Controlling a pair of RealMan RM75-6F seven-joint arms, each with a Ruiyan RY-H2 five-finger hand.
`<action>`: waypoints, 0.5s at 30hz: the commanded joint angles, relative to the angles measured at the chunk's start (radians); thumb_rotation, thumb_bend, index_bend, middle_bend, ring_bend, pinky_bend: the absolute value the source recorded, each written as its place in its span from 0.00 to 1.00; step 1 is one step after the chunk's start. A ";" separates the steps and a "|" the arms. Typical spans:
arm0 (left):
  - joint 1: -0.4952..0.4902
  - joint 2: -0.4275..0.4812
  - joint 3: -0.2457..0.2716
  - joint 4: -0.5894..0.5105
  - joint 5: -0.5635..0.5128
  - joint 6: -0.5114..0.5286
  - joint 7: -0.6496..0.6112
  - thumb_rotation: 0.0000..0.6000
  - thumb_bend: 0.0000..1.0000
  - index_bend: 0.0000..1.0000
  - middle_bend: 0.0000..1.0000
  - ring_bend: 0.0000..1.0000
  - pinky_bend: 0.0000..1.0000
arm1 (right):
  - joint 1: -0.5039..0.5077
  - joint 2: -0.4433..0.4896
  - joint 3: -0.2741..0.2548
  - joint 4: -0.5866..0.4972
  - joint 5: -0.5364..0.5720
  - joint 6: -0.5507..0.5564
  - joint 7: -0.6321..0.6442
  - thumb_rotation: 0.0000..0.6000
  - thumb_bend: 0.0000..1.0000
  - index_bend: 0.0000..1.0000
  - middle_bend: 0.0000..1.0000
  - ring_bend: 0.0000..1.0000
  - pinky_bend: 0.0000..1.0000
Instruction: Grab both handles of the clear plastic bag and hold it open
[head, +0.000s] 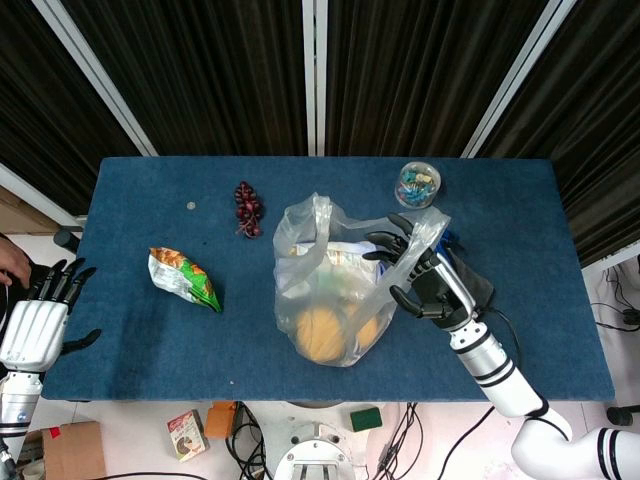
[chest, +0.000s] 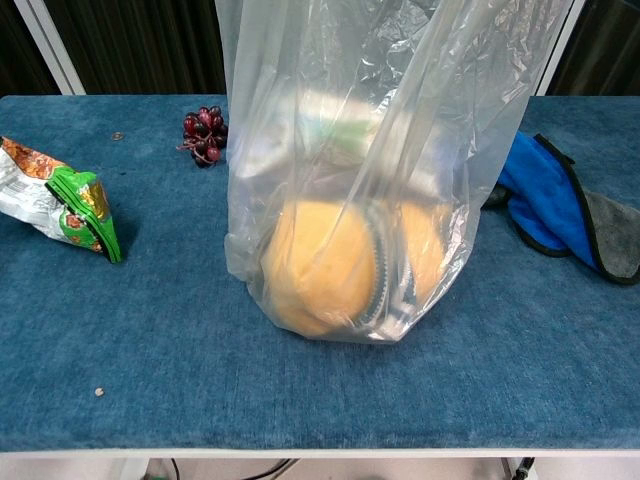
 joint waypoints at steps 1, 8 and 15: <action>0.001 0.002 -0.001 -0.001 0.002 0.004 0.000 1.00 0.06 0.14 0.08 0.04 0.24 | -0.007 -0.005 -0.007 0.006 -0.007 0.007 0.000 1.00 0.39 0.08 0.17 0.12 0.21; -0.005 -0.003 -0.006 0.002 0.018 0.015 -0.006 1.00 0.06 0.14 0.08 0.04 0.24 | -0.017 -0.004 -0.024 0.019 -0.031 0.019 0.014 1.00 0.39 0.08 0.16 0.12 0.21; -0.023 0.029 -0.046 -0.029 0.056 0.071 -0.010 1.00 0.06 0.14 0.10 0.04 0.24 | -0.024 0.003 -0.028 0.021 -0.041 0.034 0.020 1.00 0.39 0.08 0.16 0.12 0.21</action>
